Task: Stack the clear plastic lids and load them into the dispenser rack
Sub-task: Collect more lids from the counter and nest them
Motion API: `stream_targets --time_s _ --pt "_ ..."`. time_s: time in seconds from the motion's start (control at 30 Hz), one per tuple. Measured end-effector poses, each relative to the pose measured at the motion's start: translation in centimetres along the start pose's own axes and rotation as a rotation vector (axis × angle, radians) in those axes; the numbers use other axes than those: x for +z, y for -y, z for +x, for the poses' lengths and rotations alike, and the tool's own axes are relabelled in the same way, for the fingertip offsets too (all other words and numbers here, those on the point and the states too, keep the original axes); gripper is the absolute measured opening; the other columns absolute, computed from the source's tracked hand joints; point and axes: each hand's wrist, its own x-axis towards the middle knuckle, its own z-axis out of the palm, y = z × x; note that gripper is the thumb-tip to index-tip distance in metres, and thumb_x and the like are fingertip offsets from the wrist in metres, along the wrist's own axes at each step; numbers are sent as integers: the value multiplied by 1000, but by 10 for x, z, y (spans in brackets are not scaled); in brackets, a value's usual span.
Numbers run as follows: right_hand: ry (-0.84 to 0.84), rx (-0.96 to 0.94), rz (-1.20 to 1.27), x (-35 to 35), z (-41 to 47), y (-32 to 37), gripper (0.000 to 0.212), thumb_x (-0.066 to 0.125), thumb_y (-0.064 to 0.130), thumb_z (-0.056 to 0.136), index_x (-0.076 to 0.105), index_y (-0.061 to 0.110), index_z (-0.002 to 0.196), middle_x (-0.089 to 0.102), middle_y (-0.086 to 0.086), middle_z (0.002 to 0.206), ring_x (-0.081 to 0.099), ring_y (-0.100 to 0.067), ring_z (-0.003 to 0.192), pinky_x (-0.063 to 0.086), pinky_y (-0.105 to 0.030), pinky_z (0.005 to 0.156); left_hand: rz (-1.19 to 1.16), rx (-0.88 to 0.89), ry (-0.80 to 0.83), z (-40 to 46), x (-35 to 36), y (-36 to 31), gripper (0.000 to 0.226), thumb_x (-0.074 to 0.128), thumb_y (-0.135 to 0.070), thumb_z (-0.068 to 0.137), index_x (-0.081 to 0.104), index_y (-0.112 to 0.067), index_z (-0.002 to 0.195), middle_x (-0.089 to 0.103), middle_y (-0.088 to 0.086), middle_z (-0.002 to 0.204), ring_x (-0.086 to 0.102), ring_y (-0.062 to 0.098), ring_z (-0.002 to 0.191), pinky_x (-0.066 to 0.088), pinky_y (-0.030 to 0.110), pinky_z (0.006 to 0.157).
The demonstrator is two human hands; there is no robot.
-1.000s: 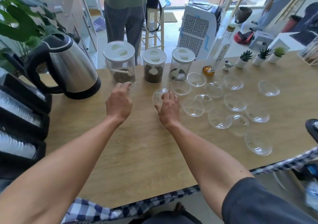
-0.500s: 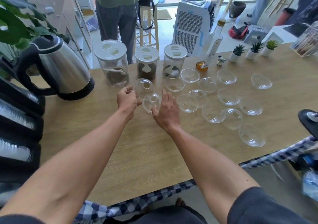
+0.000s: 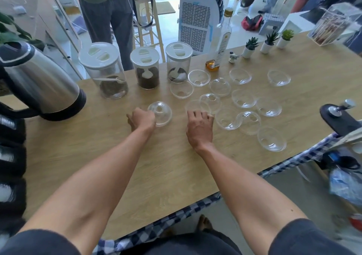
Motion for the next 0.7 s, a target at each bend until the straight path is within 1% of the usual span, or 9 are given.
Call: stream_targets --time_s 0.03,0.07,0.17,0.23,0.3,0.37,0.47,0.6,0.7 --pt "-10 -12 -14 1 1 -1 31 68 -1 75 67 14 102 68 -10 97 60 -34 92 38 -45 86 101 113 -20 -3 1 -6 40 52 -23 95 64 -10 131 50 17 143 50 37 130 44 42 106" --pt "-25 -22 -22 3 2 -2 32 69 -3 72 68 14 99 68 -9 93 60 -34 89 35 -44 85 180 266 -29 -3 2 -13 43 52 -26 98 60 -12 138 49 16 143 46 37 133 41 43 108" --pt "-82 -48 -21 6 5 -6 36 68 -6 63 69 14 93 67 -9 85 62 -33 82 29 -42 81 361 713 62 1 16 -32 45 56 -19 97 59 -17 142 57 11 141 49 34 130 41 44 108" --pt "-96 -70 0 9 6 -8 36 65 -7 64 68 13 94 68 -9 85 62 -34 83 32 -43 82 503 890 156 7 28 -42 49 57 -12 93 60 -19 142 59 8 143 51 32 131 41 43 109" --pt "-102 -83 16 11 7 -10 35 64 -7 65 68 13 94 67 -9 86 62 -34 84 35 -44 83 671 1025 187 9 38 -52 51 58 -7 90 63 -21 139 64 7 139 55 32 128 43 42 105" --pt "-113 -89 15 14 7 -12 33 64 -6 66 67 14 92 67 -8 86 61 -33 83 34 -43 82 784 1107 170 13 49 -56 46 58 -5 90 67 -23 131 68 7 130 59 32 122 43 41 102" --pt "-129 -90 23 17 5 -14 31 65 -5 65 67 14 90 66 -8 84 61 -33 80 34 -43 81 900 1161 84 18 60 -57 37 54 -5 93 73 -21 120 72 8 121 61 32 117 41 41 104" --pt "-133 -89 38 15 5 -16 31 68 -5 65 67 14 90 67 -7 84 61 -32 79 36 -42 80 912 1198 7 20 62 -57 33 49 -3 95 76 -16 109 72 12 111 63 35 110 38 43 108" --pt "-139 -101 64 14 7 -16 31 71 -4 69 70 14 94 69 -6 86 63 -32 81 40 -42 80 876 1210 -4 21 57 -56 32 51 -3 94 76 -17 109 72 10 109 65 36 105 42 44 105"
